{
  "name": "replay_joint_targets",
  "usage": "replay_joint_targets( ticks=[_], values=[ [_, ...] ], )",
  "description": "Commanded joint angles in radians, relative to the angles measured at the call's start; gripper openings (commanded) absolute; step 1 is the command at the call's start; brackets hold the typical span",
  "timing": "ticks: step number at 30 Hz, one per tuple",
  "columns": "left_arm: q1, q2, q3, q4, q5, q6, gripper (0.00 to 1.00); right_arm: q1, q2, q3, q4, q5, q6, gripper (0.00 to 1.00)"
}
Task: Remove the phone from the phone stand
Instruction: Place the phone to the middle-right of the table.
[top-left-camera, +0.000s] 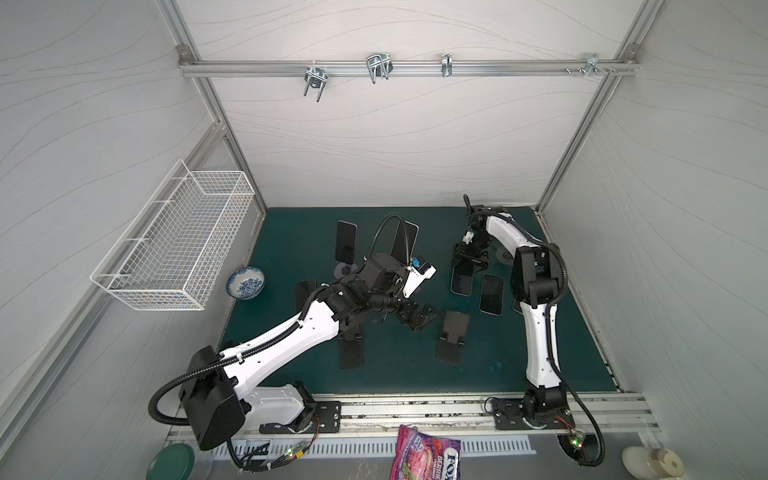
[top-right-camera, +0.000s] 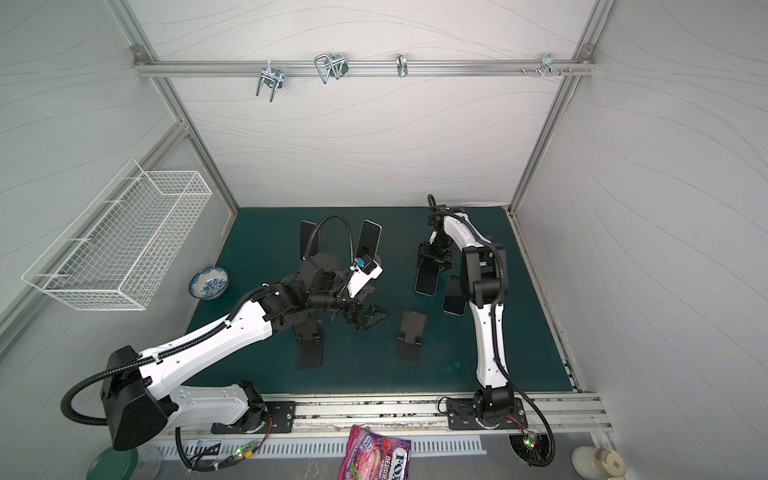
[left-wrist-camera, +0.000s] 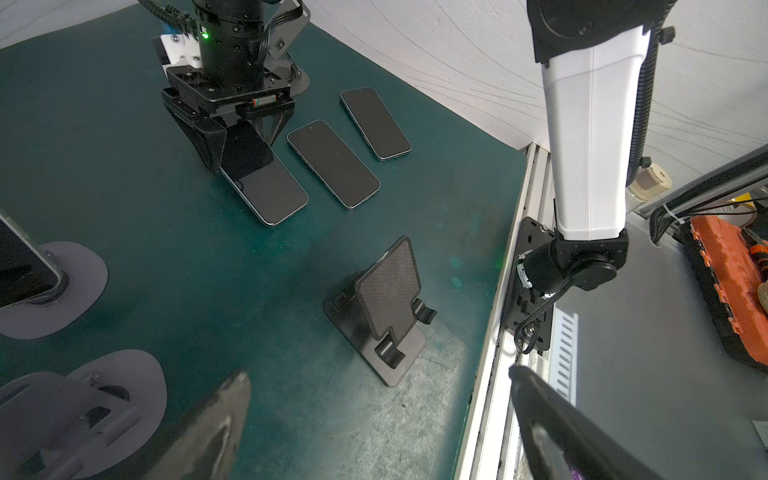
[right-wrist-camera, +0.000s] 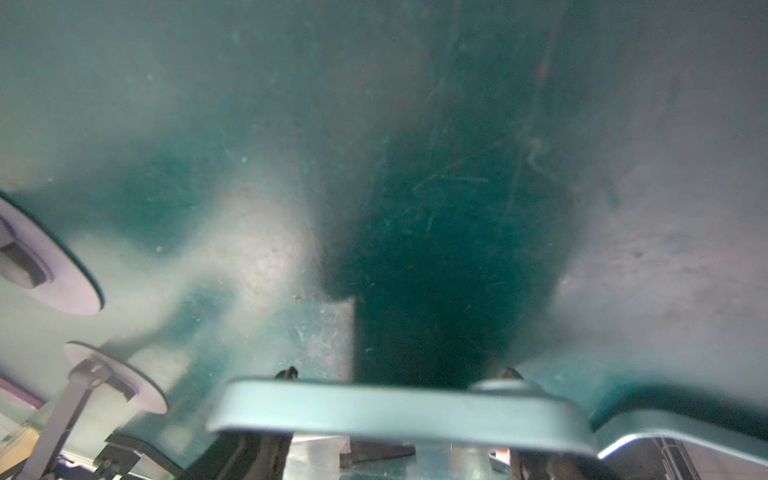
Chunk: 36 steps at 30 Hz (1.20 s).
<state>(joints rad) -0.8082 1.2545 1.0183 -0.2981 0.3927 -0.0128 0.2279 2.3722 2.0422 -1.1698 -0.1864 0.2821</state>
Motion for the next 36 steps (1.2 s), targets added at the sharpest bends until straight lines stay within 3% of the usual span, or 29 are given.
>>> replay_joint_targets(
  ticks=[1, 16, 23, 29, 36],
  values=[
    [-0.006, 0.006, 0.011, 0.002, 0.006, 0.015, 0.99, 0.006, 0.041, 0.016, -0.03, 0.04, -0.015, 0.75],
    [-0.005, 0.011, 0.011, -0.001, 0.005, 0.019, 0.98, 0.01, 0.039, 0.014, -0.019, 0.053, -0.001, 0.85],
    [-0.005, 0.015, 0.002, 0.016, -0.012, 0.016, 0.99, 0.01, 0.007, 0.024, -0.03, 0.045, -0.001, 0.85],
    [-0.005, 0.019, -0.054, 0.083, -0.082, 0.021, 0.99, 0.0, -0.093, 0.039, -0.04, 0.043, -0.017, 0.85],
    [-0.005, -0.012, 0.002, 0.003, -0.172, 0.033, 0.99, -0.008, -0.213, 0.097, -0.111, 0.071, -0.039, 0.86]
  ],
)
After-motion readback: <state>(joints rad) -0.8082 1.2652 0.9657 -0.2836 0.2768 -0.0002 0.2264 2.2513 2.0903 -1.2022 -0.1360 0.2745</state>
